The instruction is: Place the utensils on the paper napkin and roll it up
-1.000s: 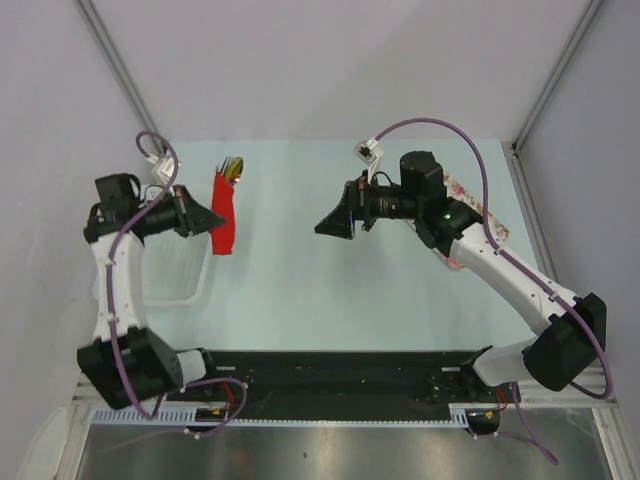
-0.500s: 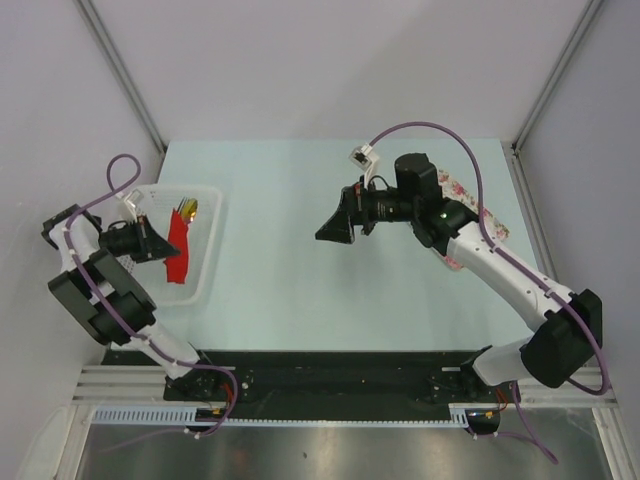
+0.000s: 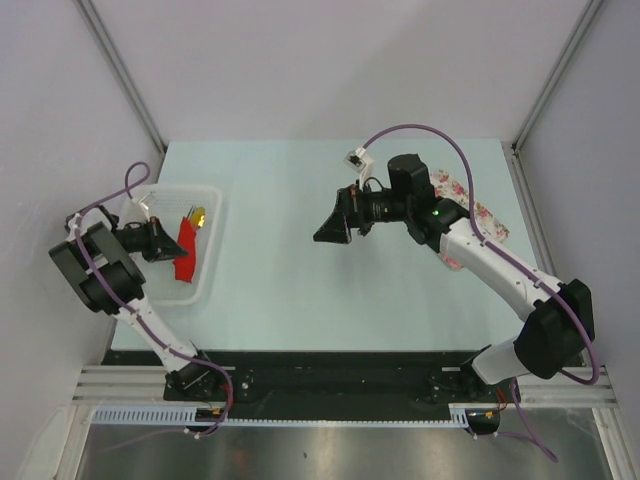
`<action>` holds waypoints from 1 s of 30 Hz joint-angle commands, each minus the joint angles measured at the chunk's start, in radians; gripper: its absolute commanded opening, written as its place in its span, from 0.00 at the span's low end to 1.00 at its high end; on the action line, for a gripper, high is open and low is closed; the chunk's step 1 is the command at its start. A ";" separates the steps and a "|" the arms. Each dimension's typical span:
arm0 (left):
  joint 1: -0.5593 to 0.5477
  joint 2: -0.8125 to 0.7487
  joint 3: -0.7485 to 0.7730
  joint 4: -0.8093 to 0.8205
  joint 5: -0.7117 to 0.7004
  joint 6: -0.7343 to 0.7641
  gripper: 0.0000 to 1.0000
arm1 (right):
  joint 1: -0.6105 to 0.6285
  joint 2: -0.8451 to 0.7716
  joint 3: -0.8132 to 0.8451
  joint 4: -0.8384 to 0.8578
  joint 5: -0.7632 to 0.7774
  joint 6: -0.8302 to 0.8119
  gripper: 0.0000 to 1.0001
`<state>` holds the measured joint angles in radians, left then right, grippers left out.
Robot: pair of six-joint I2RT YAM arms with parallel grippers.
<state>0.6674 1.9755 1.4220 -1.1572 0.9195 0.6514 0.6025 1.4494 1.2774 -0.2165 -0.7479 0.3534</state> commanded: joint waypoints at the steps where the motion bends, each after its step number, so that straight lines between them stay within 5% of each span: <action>1: -0.038 0.025 0.037 0.053 0.047 -0.073 0.00 | -0.007 0.006 0.007 0.020 -0.018 -0.014 1.00; 16: -0.080 0.137 0.022 0.203 -0.013 -0.246 0.01 | -0.017 0.039 0.016 0.022 -0.036 -0.002 1.00; 30: -0.097 0.066 -0.034 0.318 -0.211 -0.354 0.37 | -0.015 0.054 0.048 0.022 -0.057 0.025 1.00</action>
<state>0.5835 2.1048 1.4105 -0.9077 0.8165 0.3042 0.5896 1.4921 1.2797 -0.2123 -0.7799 0.3660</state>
